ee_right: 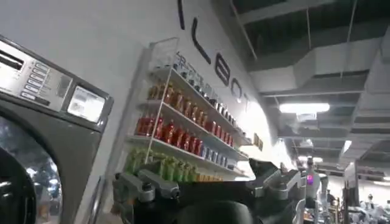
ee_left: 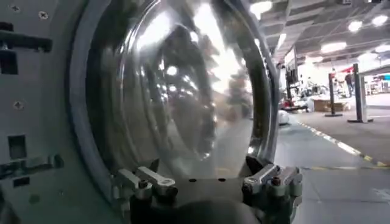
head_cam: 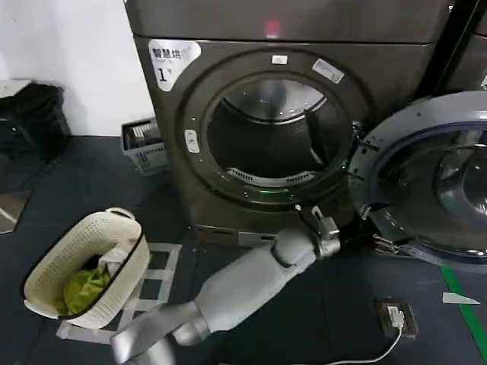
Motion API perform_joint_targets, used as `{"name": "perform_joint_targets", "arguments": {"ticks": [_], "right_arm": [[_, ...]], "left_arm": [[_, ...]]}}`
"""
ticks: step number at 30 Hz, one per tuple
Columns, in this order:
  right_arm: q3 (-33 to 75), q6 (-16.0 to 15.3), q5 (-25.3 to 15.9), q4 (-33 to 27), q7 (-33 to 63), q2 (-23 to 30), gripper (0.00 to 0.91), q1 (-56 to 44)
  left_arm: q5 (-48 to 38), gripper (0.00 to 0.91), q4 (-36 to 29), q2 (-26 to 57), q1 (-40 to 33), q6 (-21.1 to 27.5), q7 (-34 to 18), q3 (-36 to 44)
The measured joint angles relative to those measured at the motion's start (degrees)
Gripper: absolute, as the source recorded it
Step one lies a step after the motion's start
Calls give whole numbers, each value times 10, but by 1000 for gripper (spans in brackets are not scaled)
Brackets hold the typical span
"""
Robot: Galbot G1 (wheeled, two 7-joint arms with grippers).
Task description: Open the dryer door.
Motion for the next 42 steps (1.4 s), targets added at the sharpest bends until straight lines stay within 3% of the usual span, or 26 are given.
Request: {"name": "perform_joint_targets", "arguments": {"ticks": [14,22,26,31,42], "right_arm": [[19,2,7,0,3,-9,907,-11],[23,3,-11,-8,15,-18,907,-2],[21,5,-10,-7,14,-17,907,-1],[23,4,-16,-7,11,-21,907,-1],[24,-2,-49,3,0,-25,907,11]], "left_arm": [[-77,907,-36,0,4,-13,30,7],[-121,907,-91,0,31,-133,37,29],[-137,907,-117,0,42,-168,36,35],[-146,907,-154,54,53,-190,31,38],[-141,907,-250,209,68,-186,15,35]]}}
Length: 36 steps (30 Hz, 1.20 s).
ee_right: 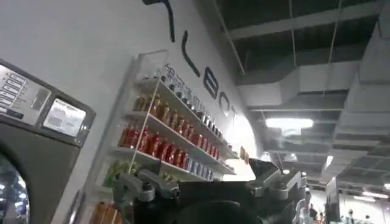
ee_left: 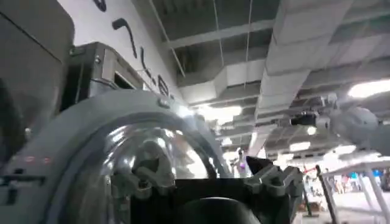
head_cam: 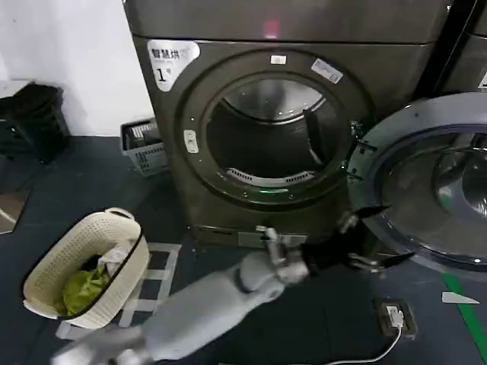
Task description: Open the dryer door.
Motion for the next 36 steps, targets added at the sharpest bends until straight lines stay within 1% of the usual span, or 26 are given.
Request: {"name": "perform_joint_targets", "arguments": {"ticks": [3,5,9,11,17,20,23,27,30,34,36], "right_arm": [[8,-14,-11,12,7,-3,907,1],[15,-17,-20,19,10,-7,907,2],[26,-28,-31,25,19,-10,907,0],[34,-31,-47,28,21,-10,907,0],[54,-29,-92,36,24,-10,907,7],[59,-26,-106,40,24,-10,907,15],[61,-26,-110,42,24,-10,907,24],[59,-26,-124,45,21,-10,907,35],[57,-26,-125,47,19,-12,907,41],[57,-26,-125,38,18,-12,907,47],[53,-20,-133,33,16,-13,907,52]], "left_arm": [[35,907,-28,48,10,21,-25,-10],[35,907,-44,76,16,30,-41,-17],[64,907,-76,139,35,65,-47,-33],[78,907,-87,174,45,77,-46,-44],[89,907,-116,292,87,133,-35,-87],[89,907,-119,348,114,149,-31,-124],[97,907,-123,400,148,157,-22,-168],[98,907,-128,463,188,183,-20,-220],[97,907,-125,504,205,192,-28,-236],[105,907,-111,559,212,185,-17,-252],[116,907,-105,583,213,185,-8,-258]]}}
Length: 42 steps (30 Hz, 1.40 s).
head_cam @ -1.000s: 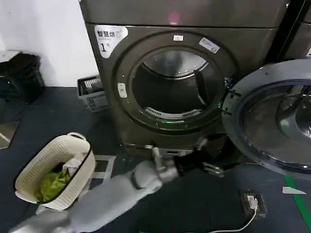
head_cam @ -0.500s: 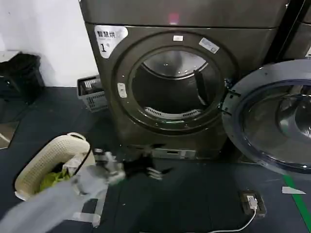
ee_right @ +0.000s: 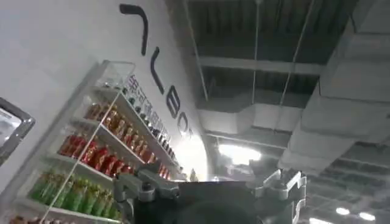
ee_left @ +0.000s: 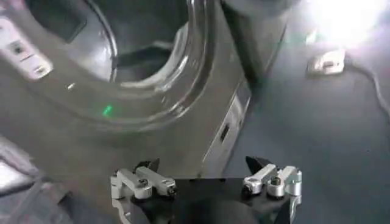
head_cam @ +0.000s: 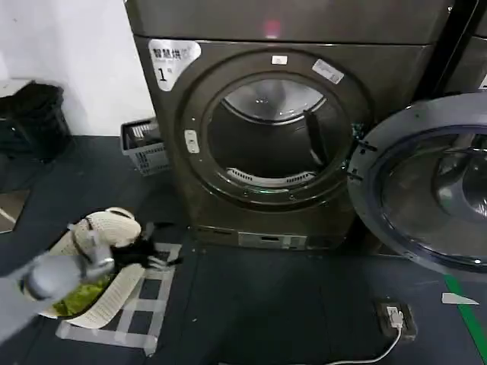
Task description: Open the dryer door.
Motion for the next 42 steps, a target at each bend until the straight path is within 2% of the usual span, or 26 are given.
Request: {"name": "perform_joint_targets", "arguments": {"ticks": [4,7,14,30,42], "right_arm": [[-6,2,-12,-6,-1,-3,907,9],[-7,21,-41,-13,-4,-9,907,14],[-3,22,-46,-14,-6,-10,907,15],[5,21,-46,-11,-7,-6,907,5],[7,21,-44,-6,-13,-5,907,2]], "left_arm": [[29,907,17,51,1,20,15,-4],[41,907,25,81,-1,36,32,-9],[86,907,51,124,-5,39,84,-20],[153,907,156,128,-6,17,128,-26],[178,907,188,125,-6,7,149,-31]]}}
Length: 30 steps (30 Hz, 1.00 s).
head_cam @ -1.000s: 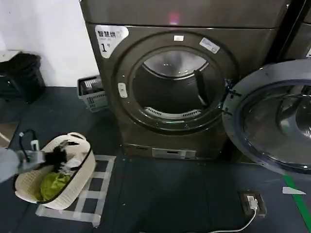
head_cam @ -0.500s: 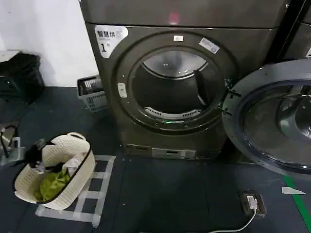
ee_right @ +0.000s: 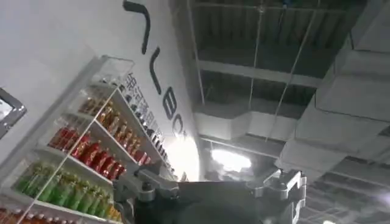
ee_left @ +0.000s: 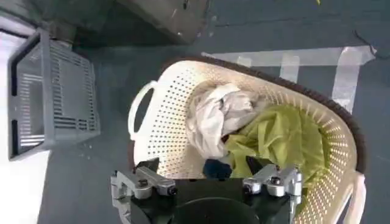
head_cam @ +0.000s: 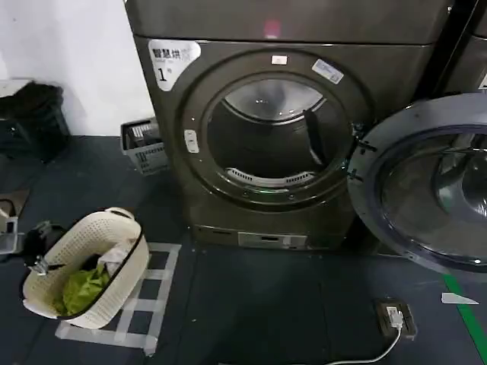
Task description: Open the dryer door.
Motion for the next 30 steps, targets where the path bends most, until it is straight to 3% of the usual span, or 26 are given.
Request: {"name": "perform_joint_targets", "arguments": {"ticks": [30], "right_arm": [[-1,1,-1,6,-1,9,907,0]], "left_arm": [[26,907,17,2,1,-19,8,-1]]}}
